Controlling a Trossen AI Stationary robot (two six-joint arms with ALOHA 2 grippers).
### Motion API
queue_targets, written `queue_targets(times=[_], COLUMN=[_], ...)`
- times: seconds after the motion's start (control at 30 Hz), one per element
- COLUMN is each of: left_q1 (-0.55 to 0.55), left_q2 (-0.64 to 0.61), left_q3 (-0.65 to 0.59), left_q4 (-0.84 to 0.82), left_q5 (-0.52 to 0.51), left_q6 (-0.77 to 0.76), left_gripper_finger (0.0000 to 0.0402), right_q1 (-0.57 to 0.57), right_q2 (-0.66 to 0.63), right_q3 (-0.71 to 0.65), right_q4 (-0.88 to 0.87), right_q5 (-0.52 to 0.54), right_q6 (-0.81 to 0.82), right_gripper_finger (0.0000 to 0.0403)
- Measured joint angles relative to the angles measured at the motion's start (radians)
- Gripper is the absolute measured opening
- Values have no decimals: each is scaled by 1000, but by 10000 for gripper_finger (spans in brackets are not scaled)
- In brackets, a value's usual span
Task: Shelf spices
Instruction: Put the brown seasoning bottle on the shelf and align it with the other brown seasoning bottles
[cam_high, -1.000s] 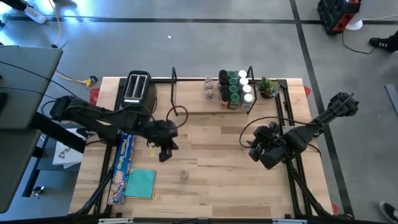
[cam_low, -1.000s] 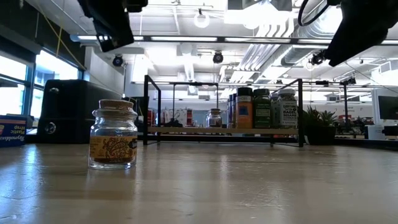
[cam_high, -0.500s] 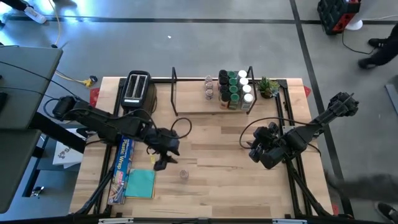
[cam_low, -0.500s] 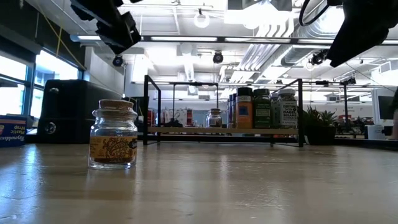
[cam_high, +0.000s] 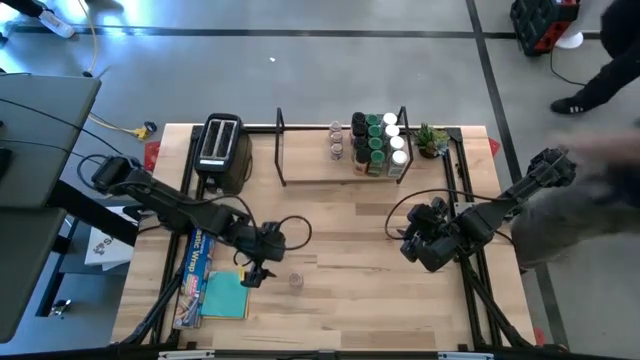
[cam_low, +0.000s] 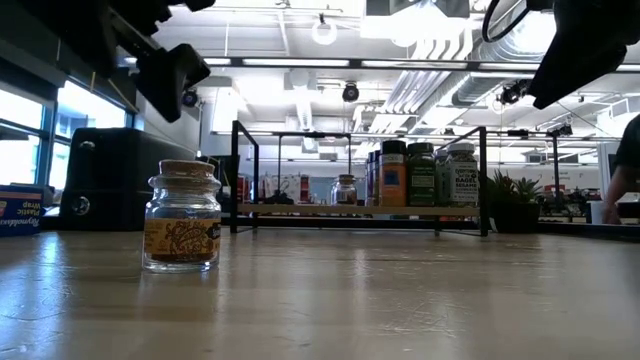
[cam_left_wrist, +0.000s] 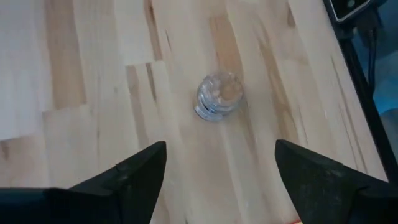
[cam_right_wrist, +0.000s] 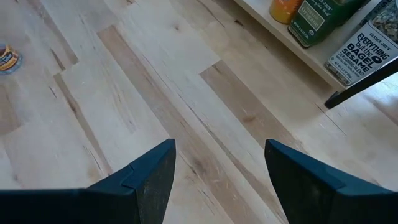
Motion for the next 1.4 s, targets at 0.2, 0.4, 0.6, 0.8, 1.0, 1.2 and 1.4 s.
queue_targets(times=[0.2,0.4,0.6,0.8,1.0,1.2,1.4], left_q1=[-45,-68,-68,-67,-57,-58,-58], left_q2=[33,78,136,199,269,307,308], left_q3=[0,0,0,0,0,0,0], left_q4=[2,12,122,231,282,350,349], left_q5=[-40,-96,-86,-56,-48,-29,-66], left_q6=[-10,-26,-25,57,81,82,82], left_gripper_finger=[296,296,296,296,296,296,296], right_q1=[0,0,0,0,0,0,0], right_q2=[0,0,0,0,0,0,0], right_q3=[0,0,0,0,0,0,0], right_q4=[3,4,6,16,21,23,23], right_q5=[0,-3,-18,-34,-85,-115,-114], right_q6=[0,0,0,0,3,3,3], right_gripper_finger=[240,240,240,240,240,240,240])
